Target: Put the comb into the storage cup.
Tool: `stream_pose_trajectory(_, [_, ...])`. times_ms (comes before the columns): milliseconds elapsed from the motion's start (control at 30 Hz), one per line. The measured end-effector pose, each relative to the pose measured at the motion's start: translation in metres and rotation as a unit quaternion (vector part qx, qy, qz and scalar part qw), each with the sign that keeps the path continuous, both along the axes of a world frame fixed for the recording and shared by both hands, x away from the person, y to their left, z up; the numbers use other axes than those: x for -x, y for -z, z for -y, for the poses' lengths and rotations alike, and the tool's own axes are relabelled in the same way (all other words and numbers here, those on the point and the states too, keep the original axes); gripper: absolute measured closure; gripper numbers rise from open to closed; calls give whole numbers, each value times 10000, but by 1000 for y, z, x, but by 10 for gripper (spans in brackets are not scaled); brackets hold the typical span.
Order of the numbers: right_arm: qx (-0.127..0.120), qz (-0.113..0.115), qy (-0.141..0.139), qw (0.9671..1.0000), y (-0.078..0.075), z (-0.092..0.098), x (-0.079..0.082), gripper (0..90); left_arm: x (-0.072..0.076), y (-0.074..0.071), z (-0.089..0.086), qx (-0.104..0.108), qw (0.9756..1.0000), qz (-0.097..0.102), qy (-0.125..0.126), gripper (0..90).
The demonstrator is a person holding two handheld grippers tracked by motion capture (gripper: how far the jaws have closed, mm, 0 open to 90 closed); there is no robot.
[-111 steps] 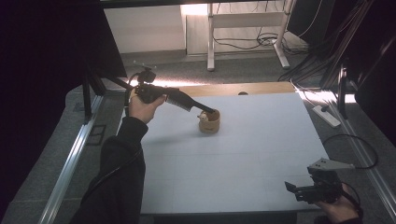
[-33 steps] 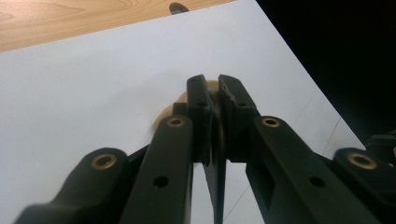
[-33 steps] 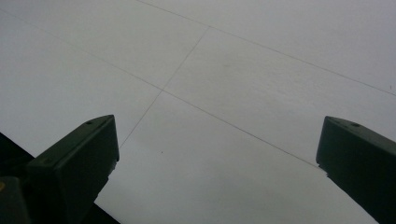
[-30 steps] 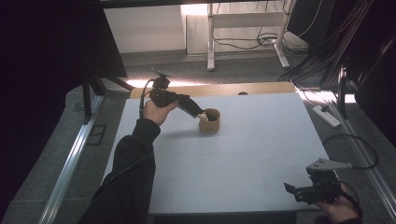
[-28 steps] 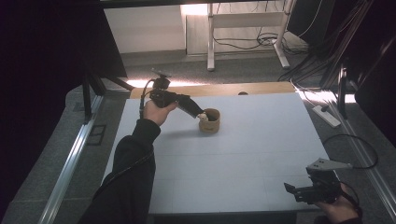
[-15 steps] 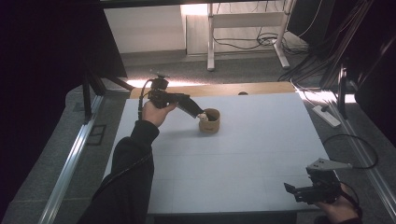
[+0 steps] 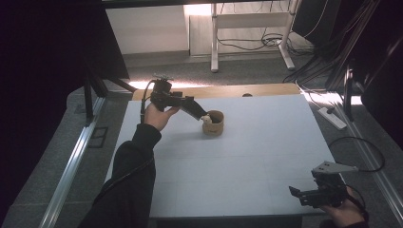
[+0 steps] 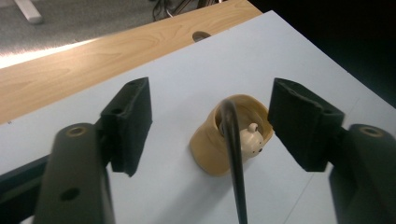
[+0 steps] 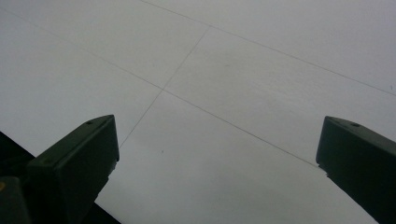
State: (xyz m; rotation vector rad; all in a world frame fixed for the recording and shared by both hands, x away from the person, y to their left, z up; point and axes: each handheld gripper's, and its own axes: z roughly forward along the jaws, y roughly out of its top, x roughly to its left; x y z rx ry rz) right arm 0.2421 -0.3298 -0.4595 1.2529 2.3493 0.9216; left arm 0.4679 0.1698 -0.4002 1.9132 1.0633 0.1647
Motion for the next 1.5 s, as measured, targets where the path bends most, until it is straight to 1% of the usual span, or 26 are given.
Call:
stream_pose_trajectory(167, [5,3,1,10000,0,0,0,0,3,-1,-1,-46,9998,177,2,239])
stream_pose_trajectory(300, [5,2,3,10000,0,0,0,0,6,-2,-2,-100,9995,304,-13,208])
stream_pose_trajectory(400, [4,2,2,10000,0,0,0,0,8,-2,-3,-94,9993,375,-14,182])
stream_pose_trajectory(533, [7,5,6,10000,0,0,0,0,11,-2,-6,-24,9990,446,-34,134])
stream_pose_trajectory(633, [8,3,5,10000,0,0,0,0,14,-3,-8,-56,9988,494,-26,97])
stream_pose_trajectory(833, [17,-4,-1,10000,0,0,0,0,19,-4,-10,-19,9981,613,39,71])
stream_pose_trajectory(1067, [18,-3,4,10000,0,0,0,0,28,-7,-7,-28,9962,865,104,24])
stream_pose_trajectory(1233, [6,2,7,10000,0,0,0,0,33,-6,-5,-109,9950,985,95,0])
stream_pose_trajectory(1367, [7,0,6,10000,0,0,0,0,36,-4,-6,-115,9941,1074,67,0])
stream_pose_trajectory(1500, [8,-1,1,10000,0,0,0,0,39,-1,-7,-189,9931,1160,37,0])
